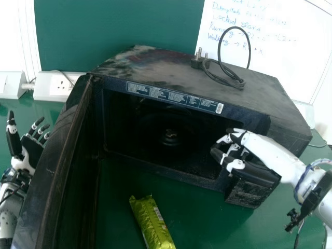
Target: Put biscuit inside oven
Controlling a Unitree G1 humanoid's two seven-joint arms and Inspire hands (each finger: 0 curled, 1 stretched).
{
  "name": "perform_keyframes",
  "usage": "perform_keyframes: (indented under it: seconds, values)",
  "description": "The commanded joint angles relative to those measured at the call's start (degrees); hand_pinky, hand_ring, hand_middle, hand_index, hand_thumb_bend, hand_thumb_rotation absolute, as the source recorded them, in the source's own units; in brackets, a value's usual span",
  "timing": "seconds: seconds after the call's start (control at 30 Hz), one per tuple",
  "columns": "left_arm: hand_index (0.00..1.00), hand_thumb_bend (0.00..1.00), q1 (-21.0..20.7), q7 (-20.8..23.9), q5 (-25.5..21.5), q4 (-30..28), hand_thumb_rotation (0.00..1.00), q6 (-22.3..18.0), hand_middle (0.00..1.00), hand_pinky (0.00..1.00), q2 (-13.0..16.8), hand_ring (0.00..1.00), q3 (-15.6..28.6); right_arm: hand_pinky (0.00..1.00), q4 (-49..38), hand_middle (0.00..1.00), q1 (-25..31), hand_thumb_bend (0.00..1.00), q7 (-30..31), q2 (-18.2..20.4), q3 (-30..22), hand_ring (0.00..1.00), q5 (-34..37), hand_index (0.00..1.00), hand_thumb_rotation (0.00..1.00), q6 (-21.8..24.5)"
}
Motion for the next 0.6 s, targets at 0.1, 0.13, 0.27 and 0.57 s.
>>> perform_keyframes:
  seconds: [0.1,0.13,0.27,0.57]
  values:
    - [0.49,0.52,-2.06,-0.17,2.0,3.01,0.08,-2.53,0.42,0.23,-1.35,0.33,-1.03,0.51,2.55,0.59,-1.17,0.79,-0.91,-0.76,1.63,0.47,-1.02,0.81,0.71,-2.82]
    - [0.49,0.52,-2.26,0.11,2.48,3.14,0.08,-2.89,0.43,0.23,-1.64,0.33,-1.22,0.52,3.33,0.6,-1.32,0.8,-0.94,-0.81,1.9,0.49,-1.17,0.81,0.71,-3.95]
    - [0.49,0.52,-2.61,0.55,3.31,3.18,0.08,-3.44,0.42,0.24,-2.67,0.32,-1.39,0.59,4.0,0.7,-1.57,0.93,-1.31,-1.13,3.15,0.61,-3.06,0.85,0.78,-4.46]
    - [0.49,0.52,-1.9,2.23,2.94,0.52,0.08,-1.56,0.42,0.24,-3.36,0.33,-1.24,0.77,-0.58,0.95,-1.33,0.98,-2.28,0.43,8.45,0.94,-7.57,0.99,0.87,-0.69]
